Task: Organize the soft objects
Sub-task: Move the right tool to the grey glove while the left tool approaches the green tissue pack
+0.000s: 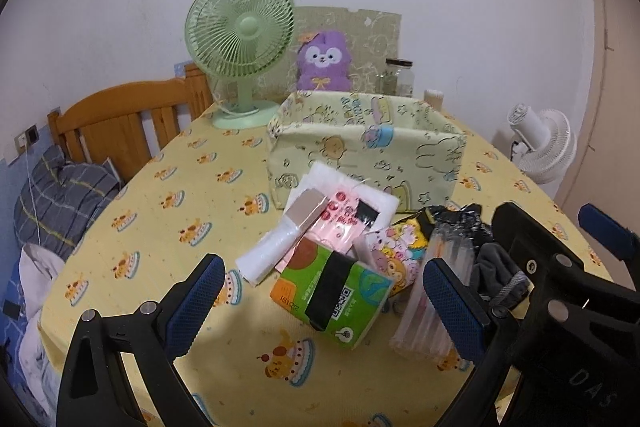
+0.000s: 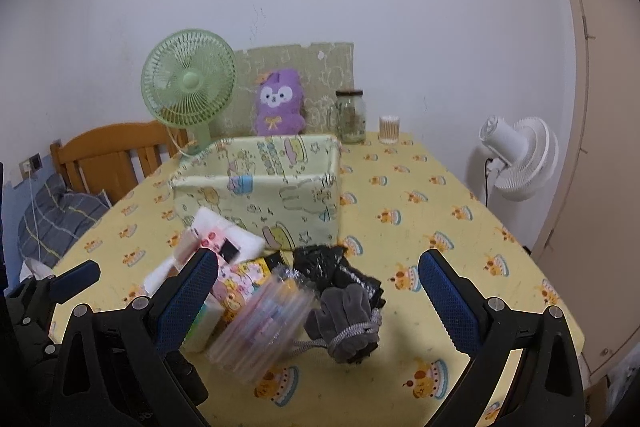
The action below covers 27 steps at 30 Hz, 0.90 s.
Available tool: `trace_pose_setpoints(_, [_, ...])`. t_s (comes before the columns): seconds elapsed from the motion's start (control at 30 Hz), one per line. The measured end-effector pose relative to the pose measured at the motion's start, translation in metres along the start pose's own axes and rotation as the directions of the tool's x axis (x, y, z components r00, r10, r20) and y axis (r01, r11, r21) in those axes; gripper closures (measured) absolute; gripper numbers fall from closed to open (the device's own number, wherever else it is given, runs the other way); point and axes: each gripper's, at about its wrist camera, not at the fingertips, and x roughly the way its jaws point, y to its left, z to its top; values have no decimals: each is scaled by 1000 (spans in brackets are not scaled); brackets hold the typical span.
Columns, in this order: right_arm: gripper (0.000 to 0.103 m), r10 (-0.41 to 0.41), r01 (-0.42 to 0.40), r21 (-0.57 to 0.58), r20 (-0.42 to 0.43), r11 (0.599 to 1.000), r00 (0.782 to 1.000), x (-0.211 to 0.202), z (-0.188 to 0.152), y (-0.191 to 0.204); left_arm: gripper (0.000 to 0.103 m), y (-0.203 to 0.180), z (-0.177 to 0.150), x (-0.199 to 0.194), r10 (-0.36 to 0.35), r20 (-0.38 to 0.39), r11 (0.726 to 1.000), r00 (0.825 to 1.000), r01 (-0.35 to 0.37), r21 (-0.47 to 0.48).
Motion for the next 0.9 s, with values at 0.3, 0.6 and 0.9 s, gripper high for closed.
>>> trace_pose_setpoints(0.3, [15, -41, 42, 9, -75, 999, 996, 26, -12, -4, 3, -2, -8, 24, 24, -60, 1000, 998, -24, 1])
trace_pose_setpoints(0.6, [26, -46, 57, 55, -189, 997, 981, 54, -24, -15, 4, -7, -15, 42, 49, -115, 999, 992, -47, 20])
trace_pose_setpoints(0.9, [56, -48, 65, 65, -224, 996, 973, 62, -30, -17, 4, -12, -17, 48, 54, -132, 998, 990, -51, 29])
